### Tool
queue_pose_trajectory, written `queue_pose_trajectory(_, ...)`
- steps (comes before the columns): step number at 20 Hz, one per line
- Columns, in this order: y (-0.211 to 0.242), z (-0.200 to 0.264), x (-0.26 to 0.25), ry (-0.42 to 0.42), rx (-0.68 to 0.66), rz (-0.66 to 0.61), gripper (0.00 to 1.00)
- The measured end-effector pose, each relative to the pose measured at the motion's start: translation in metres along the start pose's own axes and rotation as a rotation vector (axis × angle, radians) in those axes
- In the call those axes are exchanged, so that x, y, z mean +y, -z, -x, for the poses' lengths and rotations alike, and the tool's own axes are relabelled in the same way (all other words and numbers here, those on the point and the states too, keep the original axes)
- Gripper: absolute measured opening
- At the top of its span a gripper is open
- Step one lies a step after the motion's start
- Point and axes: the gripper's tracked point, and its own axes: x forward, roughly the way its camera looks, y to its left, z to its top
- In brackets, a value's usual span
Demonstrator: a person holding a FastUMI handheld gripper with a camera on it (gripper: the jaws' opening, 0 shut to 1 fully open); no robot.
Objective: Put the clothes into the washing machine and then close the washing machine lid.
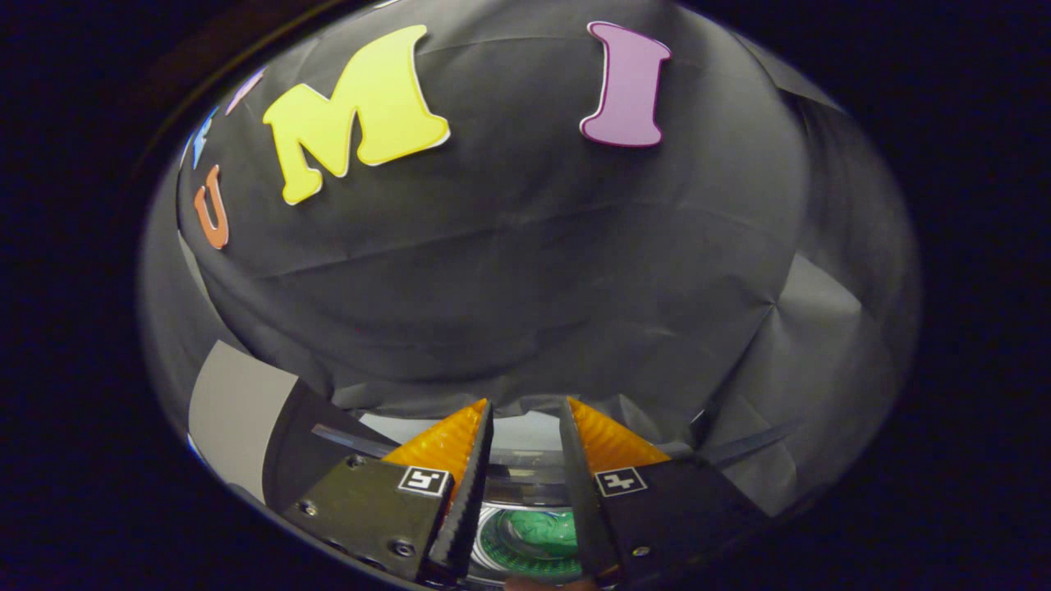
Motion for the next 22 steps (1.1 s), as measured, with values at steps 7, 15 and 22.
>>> queue_pose_trajectory(7, 0.01, 0.003, 0.001, 0.028, -0.031, 0.006, 0.56)
queue_pose_trajectory(15, 0.025, 0.023, 0.002, 0.05, -0.125, 0.03, 0.56)
queue_pose_trajectory(22, 0.046, 0.045, 0.003, 0.063, -0.152, 0.02, 0.56)
